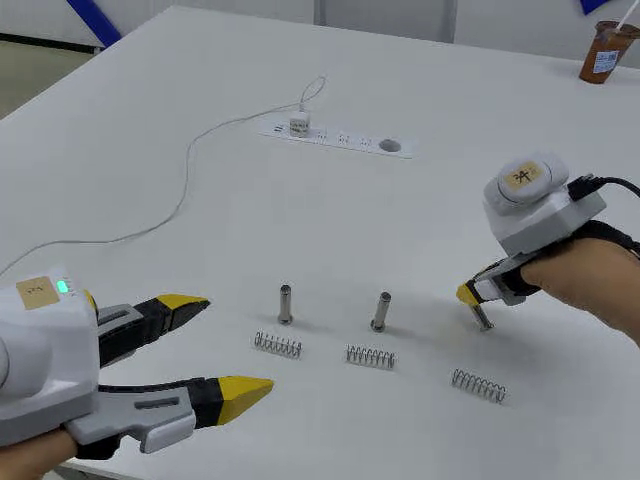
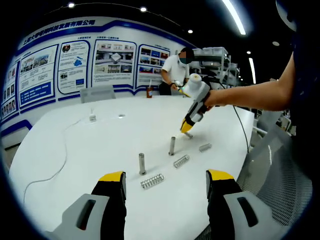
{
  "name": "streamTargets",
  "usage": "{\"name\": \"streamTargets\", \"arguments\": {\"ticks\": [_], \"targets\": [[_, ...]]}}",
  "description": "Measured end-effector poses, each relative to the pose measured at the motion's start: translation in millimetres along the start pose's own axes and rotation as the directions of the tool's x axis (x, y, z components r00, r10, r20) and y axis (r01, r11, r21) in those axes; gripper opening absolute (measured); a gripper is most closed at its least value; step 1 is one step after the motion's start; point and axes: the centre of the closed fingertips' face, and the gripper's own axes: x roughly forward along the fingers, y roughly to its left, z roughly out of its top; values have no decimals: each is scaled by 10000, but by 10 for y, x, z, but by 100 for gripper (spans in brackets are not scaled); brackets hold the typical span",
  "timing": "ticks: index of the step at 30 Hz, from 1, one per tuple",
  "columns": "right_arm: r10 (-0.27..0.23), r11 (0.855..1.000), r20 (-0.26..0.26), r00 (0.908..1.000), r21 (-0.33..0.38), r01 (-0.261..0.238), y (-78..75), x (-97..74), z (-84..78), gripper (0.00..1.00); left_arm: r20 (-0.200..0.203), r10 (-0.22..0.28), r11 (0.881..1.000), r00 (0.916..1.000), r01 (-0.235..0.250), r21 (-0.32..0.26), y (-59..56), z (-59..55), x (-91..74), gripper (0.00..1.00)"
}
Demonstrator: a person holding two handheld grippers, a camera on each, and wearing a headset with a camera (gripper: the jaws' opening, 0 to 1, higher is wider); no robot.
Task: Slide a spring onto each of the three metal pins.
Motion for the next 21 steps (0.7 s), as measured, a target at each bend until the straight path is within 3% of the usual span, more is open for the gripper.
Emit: {"name": "streamTargets", "arguments": {"ticks": [11, 21], "targets": [[-214, 9991, 922, 9955, 389, 179, 110, -239, -202, 8, -48, -177, 9996, 9998, 178, 215, -41, 30, 7, 66], [-243, 9980, 1522, 9880, 621, 150, 191, -302, -288, 9, -73, -323, 9989, 9995, 325, 340, -89, 60, 23, 66]]}}
